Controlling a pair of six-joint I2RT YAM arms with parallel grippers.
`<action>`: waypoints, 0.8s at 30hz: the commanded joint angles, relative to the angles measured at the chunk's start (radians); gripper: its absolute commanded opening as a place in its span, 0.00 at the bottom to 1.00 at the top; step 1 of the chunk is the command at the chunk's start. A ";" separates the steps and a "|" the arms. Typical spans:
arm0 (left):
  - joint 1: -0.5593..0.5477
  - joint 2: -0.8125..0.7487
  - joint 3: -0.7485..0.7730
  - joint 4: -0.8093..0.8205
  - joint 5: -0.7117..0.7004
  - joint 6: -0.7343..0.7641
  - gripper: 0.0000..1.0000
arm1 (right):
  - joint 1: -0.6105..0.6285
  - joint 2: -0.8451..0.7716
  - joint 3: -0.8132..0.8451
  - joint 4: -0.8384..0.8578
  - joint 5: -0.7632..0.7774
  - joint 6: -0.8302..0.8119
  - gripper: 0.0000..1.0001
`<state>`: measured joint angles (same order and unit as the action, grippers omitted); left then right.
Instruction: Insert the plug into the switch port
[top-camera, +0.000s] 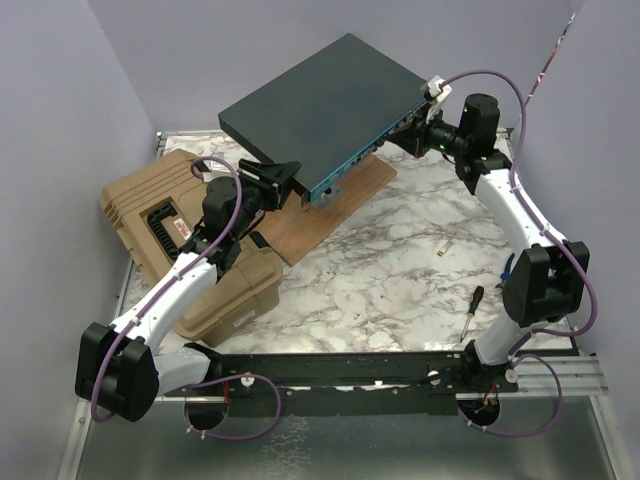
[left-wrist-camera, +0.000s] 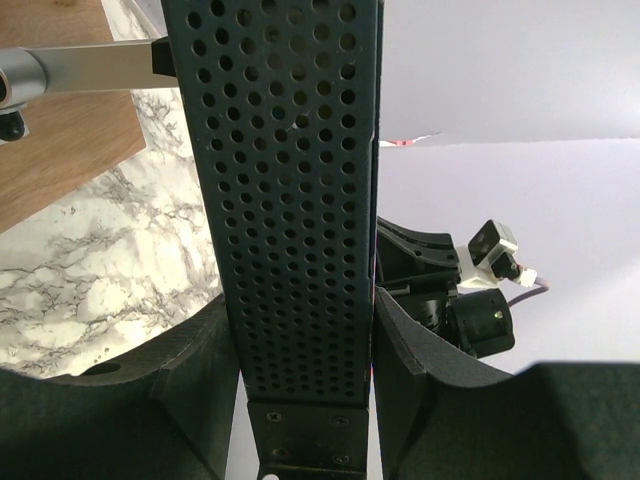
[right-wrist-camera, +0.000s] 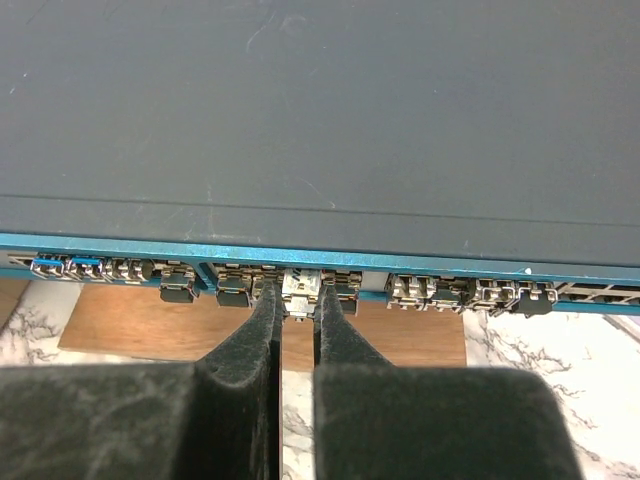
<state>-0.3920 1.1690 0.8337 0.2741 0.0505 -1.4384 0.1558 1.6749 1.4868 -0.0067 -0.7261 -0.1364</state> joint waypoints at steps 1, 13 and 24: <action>0.016 -0.066 -0.031 -0.118 -0.038 0.039 0.00 | 0.010 0.031 0.033 0.068 0.003 0.082 0.10; 0.016 -0.078 -0.040 -0.118 -0.043 0.032 0.00 | -0.095 -0.116 -0.172 0.219 -0.045 0.134 0.41; 0.016 -0.080 -0.038 -0.119 -0.043 0.031 0.00 | -0.096 -0.124 -0.215 0.247 -0.102 0.131 0.27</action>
<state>-0.3931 1.1629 0.8280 0.2745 0.0479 -1.4384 0.0570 1.5558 1.2694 0.1997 -0.7746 -0.0177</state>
